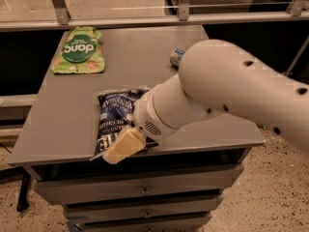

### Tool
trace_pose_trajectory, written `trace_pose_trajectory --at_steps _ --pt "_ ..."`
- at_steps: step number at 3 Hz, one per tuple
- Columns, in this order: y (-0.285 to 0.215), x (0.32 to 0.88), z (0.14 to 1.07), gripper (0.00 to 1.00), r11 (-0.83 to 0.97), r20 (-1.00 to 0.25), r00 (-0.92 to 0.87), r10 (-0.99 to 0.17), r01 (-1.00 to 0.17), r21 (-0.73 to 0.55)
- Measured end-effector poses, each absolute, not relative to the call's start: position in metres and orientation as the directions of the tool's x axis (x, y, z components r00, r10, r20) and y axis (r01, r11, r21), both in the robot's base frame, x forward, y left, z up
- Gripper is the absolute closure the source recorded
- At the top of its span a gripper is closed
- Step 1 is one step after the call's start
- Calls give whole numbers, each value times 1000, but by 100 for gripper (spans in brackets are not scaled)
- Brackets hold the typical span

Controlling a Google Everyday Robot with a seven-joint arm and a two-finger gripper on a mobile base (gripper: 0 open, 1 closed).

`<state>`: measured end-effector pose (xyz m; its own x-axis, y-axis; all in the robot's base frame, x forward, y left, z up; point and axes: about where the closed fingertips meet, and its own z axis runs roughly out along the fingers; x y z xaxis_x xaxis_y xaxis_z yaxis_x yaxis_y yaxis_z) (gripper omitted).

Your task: Pick blue chip bag

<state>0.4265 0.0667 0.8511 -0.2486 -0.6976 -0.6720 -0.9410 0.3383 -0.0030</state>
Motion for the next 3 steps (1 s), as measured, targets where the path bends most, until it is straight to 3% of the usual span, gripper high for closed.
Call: trace_pose_trajectory --at_steps 3 --pt "49 444 875 87 419 -715 -284 -639 -908 -13"
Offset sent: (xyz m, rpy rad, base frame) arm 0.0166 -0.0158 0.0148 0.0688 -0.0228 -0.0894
